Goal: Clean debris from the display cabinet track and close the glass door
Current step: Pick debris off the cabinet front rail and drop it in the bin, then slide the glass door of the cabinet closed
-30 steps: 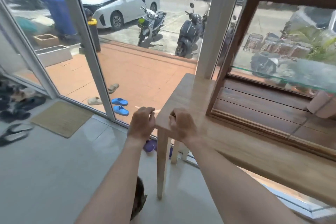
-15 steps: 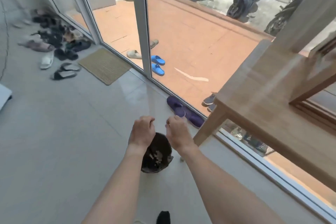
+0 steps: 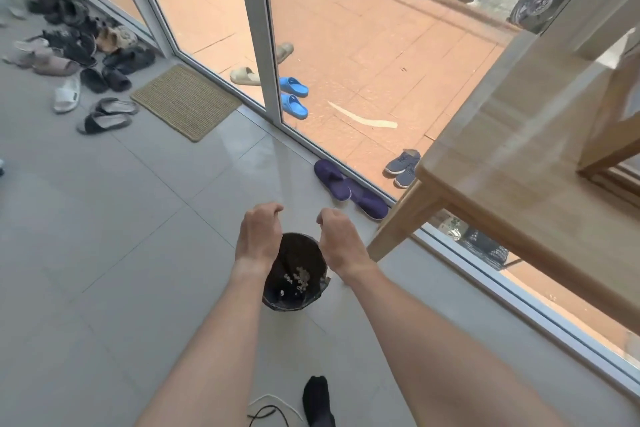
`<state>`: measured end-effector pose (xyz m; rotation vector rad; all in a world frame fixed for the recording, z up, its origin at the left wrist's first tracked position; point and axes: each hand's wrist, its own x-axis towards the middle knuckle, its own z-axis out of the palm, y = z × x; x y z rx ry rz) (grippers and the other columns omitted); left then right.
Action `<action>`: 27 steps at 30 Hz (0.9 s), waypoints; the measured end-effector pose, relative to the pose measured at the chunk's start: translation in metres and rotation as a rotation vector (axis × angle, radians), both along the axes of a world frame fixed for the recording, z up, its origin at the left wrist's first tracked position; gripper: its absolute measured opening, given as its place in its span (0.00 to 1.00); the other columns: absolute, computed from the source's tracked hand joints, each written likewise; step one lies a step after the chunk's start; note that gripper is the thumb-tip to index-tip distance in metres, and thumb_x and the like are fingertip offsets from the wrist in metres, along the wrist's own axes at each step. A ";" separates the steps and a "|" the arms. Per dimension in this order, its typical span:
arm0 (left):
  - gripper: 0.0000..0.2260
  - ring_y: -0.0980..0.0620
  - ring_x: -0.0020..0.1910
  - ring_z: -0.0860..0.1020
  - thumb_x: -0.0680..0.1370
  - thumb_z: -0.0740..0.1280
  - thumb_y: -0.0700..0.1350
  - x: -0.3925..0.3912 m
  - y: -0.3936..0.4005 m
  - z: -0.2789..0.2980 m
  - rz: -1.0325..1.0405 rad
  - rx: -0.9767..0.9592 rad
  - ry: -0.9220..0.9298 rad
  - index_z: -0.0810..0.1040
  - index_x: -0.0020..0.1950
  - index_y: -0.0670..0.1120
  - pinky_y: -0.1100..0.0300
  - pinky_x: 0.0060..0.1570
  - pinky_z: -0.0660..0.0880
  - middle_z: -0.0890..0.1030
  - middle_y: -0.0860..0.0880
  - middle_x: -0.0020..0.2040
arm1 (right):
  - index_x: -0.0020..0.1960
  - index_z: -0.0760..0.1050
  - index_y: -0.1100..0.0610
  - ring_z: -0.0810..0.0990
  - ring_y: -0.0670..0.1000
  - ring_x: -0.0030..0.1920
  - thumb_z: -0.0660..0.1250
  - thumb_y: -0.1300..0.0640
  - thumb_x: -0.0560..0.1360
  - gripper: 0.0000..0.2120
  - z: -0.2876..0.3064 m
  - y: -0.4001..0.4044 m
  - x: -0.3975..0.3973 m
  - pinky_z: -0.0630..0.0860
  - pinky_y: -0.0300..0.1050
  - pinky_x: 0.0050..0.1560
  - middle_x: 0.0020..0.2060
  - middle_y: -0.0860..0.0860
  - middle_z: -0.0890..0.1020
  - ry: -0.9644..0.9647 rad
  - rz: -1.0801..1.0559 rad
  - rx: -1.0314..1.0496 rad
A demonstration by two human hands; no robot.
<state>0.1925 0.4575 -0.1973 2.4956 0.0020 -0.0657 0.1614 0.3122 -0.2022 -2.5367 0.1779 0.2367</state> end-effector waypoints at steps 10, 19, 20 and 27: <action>0.12 0.40 0.54 0.81 0.80 0.60 0.32 0.004 -0.055 0.109 -0.023 -0.051 -0.279 0.81 0.58 0.35 0.49 0.58 0.78 0.84 0.36 0.54 | 0.57 0.74 0.64 0.77 0.60 0.53 0.58 0.72 0.76 0.12 0.130 -0.031 0.007 0.75 0.53 0.54 0.53 0.62 0.79 -0.387 0.030 -0.013; 0.11 0.35 0.49 0.82 0.75 0.64 0.28 -0.021 -0.186 0.184 -0.282 -0.180 -0.451 0.82 0.53 0.34 0.45 0.53 0.77 0.84 0.34 0.48 | 0.53 0.75 0.63 0.78 0.58 0.51 0.57 0.72 0.74 0.12 0.224 -0.181 -0.072 0.73 0.45 0.52 0.50 0.61 0.81 -0.591 -0.242 -0.088; 0.10 0.35 0.49 0.82 0.74 0.64 0.27 -0.028 -0.205 0.191 -0.322 -0.197 -0.462 0.82 0.52 0.34 0.45 0.53 0.77 0.84 0.34 0.47 | 0.53 0.75 0.63 0.78 0.58 0.50 0.57 0.71 0.75 0.12 0.232 -0.201 -0.086 0.73 0.45 0.51 0.49 0.61 0.81 -0.606 -0.293 -0.095; 0.09 0.37 0.46 0.82 0.76 0.63 0.29 -0.096 -0.326 0.228 -0.574 -0.264 -0.520 0.83 0.47 0.36 0.48 0.48 0.78 0.84 0.36 0.45 | 0.53 0.75 0.63 0.77 0.60 0.52 0.57 0.70 0.75 0.11 0.263 -0.321 -0.199 0.73 0.51 0.55 0.50 0.61 0.80 -0.643 -0.637 -0.159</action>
